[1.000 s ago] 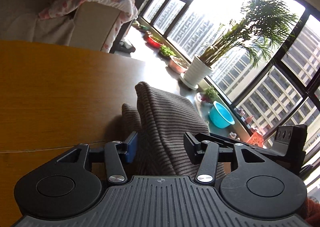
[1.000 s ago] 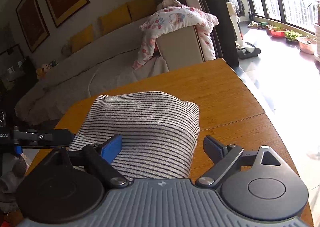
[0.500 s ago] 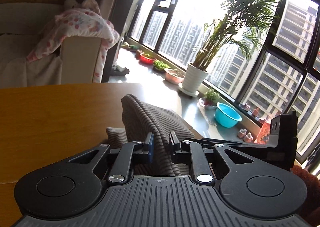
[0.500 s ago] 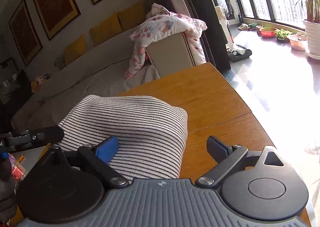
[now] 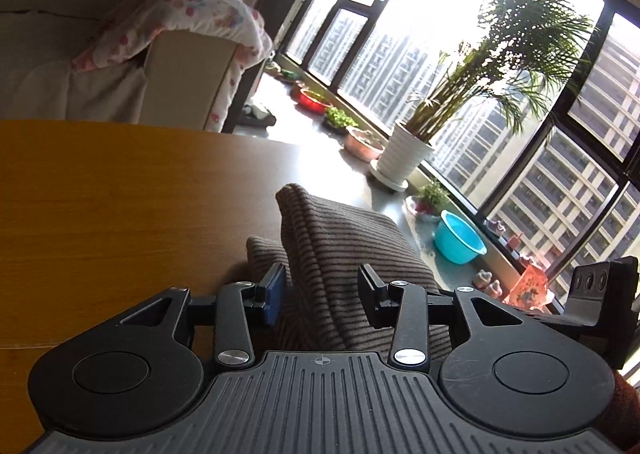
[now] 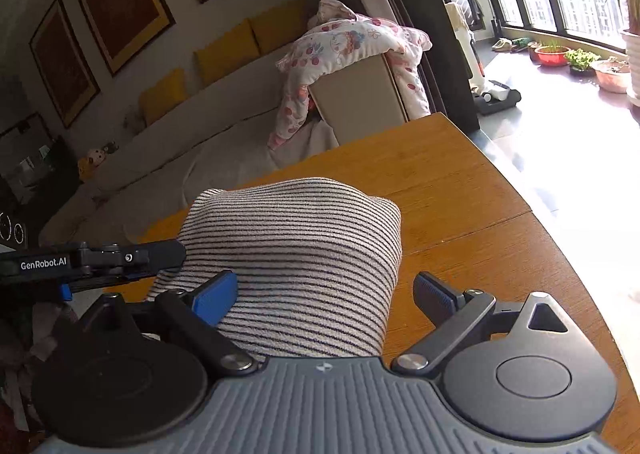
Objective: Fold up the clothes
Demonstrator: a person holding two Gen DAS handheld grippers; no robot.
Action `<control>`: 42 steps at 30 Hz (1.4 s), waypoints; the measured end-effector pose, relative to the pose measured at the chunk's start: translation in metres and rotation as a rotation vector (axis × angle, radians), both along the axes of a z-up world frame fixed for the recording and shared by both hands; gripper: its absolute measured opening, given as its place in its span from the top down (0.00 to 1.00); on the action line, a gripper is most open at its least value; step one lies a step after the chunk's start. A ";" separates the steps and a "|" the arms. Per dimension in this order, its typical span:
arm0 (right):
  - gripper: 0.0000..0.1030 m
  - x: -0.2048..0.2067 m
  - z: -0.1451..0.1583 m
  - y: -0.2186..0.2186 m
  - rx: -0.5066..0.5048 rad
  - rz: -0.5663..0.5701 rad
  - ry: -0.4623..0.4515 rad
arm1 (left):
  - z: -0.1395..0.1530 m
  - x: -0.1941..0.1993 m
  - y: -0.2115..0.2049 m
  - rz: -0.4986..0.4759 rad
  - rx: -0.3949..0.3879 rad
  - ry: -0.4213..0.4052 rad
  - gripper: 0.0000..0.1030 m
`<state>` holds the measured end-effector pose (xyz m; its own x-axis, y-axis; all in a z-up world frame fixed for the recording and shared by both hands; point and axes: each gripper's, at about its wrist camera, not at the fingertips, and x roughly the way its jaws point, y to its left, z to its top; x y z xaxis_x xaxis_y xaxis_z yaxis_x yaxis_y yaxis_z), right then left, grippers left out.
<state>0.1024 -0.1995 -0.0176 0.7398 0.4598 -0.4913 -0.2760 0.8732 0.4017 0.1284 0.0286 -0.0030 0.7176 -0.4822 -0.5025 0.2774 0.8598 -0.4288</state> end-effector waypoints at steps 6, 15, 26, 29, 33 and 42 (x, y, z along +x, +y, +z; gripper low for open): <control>0.07 0.001 -0.010 -0.004 0.037 0.004 -0.010 | 0.012 0.027 -0.008 -0.028 -0.003 -0.029 0.75; 0.07 -0.001 -0.010 0.001 0.009 0.013 -0.016 | -0.014 0.070 -0.014 0.042 0.224 0.009 0.63; 0.07 -0.038 -0.011 -0.006 0.048 0.088 0.092 | 0.001 0.017 0.023 -0.035 -0.014 0.137 0.29; 0.07 -0.047 -0.015 -0.007 0.070 0.101 0.128 | -0.018 -0.003 0.025 -0.075 -0.078 0.193 0.27; 0.26 -0.049 -0.002 -0.002 0.065 0.126 0.128 | -0.029 -0.010 0.032 -0.087 -0.181 0.242 0.21; 0.32 -0.043 0.010 0.000 -0.154 0.057 0.041 | -0.005 -0.024 0.006 -0.233 -0.102 0.116 0.28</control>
<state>0.0593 -0.1997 -0.0073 0.6927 0.4174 -0.5882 -0.3133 0.9087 0.2759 0.1048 0.0348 -0.0083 0.5224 -0.6798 -0.5148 0.4064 0.7292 -0.5505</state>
